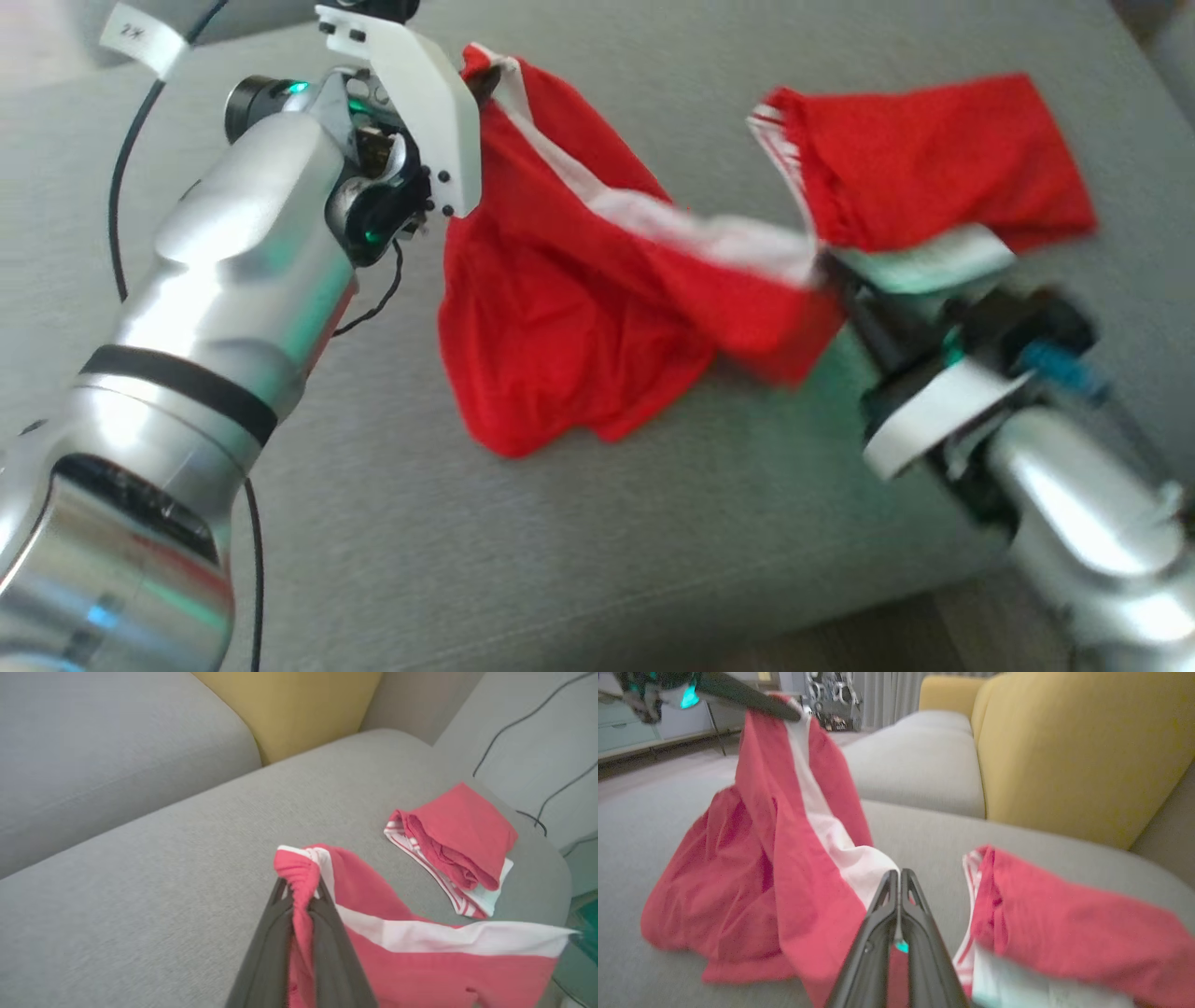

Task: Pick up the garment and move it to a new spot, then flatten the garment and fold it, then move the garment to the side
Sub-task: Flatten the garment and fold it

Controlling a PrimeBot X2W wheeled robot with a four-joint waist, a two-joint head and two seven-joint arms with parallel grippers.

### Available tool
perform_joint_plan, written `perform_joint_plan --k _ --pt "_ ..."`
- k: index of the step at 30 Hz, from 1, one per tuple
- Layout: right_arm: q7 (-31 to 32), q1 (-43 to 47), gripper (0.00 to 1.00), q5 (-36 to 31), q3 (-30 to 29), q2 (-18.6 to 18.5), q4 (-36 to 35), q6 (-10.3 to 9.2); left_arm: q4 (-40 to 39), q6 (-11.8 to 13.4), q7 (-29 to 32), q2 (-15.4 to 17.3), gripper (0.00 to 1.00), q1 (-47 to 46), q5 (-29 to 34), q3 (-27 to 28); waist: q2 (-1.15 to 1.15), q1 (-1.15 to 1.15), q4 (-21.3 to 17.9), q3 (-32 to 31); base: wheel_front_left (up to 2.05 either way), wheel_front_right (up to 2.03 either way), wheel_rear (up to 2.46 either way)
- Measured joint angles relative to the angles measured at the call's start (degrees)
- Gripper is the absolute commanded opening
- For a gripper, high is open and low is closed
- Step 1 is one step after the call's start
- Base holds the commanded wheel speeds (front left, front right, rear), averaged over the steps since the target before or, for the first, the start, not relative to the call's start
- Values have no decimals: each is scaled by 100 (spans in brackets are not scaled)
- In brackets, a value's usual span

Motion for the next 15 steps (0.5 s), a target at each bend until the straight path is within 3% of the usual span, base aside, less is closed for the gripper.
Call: perform_joint_plan --k 7,15 --pt "237 -651 0 379 -417 -308 -255 0 -274 0 -402 181 0 229 -332 23 0 0 671 -548 0 0 0" --pt "427 -1436 0 578 -231 -547 -169 0 -511 0 -787 356 0 389 -524 127 0 0 1354 -1093 0 0 0"
